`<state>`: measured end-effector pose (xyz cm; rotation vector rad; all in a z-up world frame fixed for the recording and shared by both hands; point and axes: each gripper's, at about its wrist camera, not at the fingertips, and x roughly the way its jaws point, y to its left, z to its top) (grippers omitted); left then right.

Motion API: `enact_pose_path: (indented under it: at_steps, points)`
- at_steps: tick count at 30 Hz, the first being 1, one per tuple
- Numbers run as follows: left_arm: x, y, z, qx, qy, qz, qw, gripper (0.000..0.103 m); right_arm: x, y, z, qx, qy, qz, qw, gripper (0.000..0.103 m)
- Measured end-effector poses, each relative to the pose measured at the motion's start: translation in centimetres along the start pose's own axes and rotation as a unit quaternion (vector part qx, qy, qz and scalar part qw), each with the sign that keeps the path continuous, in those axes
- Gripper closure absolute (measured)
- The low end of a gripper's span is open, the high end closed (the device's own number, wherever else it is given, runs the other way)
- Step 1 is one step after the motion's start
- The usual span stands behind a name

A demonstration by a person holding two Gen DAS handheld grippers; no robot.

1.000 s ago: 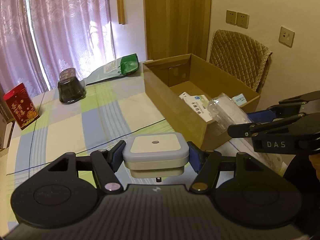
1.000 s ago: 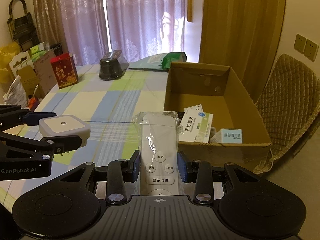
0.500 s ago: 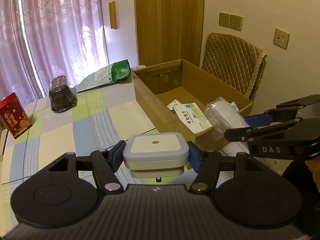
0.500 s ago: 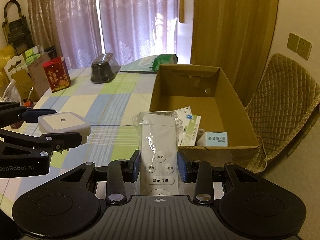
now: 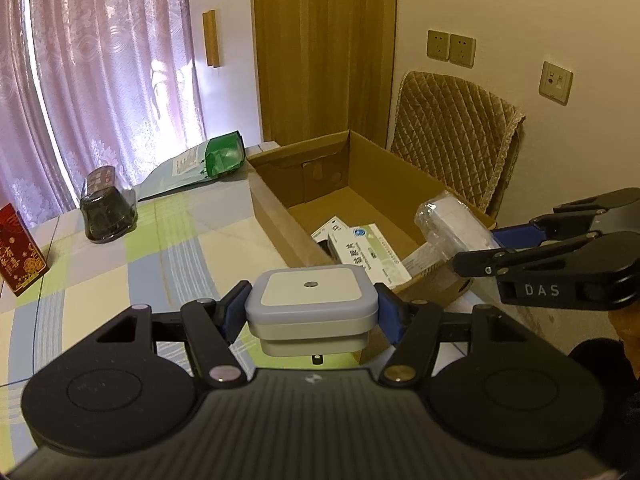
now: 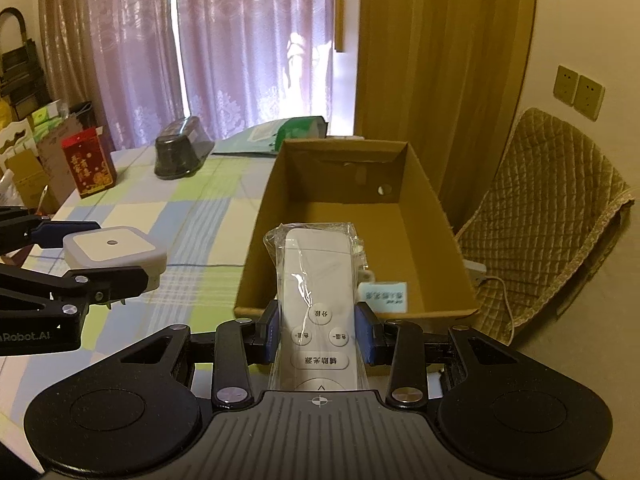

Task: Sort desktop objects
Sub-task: 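Carry the night-light and bagged white remote over the cardboard box, then lower the bagged remote into the box with the right tool while the left tool lowers the night-light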

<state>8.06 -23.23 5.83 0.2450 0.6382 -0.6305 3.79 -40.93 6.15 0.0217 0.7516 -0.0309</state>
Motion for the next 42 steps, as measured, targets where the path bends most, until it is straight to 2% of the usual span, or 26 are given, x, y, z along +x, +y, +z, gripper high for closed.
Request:
enact_pose_path:
  at_steps: [10, 18, 28, 42]
  points:
    - [1.6, -1.4, 1.8, 0.009, -0.007, -0.011, 0.9999, 0.043, 0.4, -2.8, 1.2, 0.009, -0.007, -0.015, 1.000, 0.066]
    - [3.0, -2.0, 2.3, 0.013, -0.004, -0.015, 0.9998, 0.043, 2.1, -4.6, 1.3, 0.016, 0.006, -0.017, 1.000, 0.066]
    - [5.0, -2.3, 3.2, 0.016, -0.002, -0.020, 0.9997, 0.043, 5.5, -5.8, 1.8, 0.023, 0.022, -0.010, 0.999, 0.066]
    - [7.1, -2.5, 4.3, 0.017, -0.004, -0.027, 0.9995, 0.043, 8.3, -6.6, 2.9, 0.025, 0.016, -0.007, 1.000, 0.066]
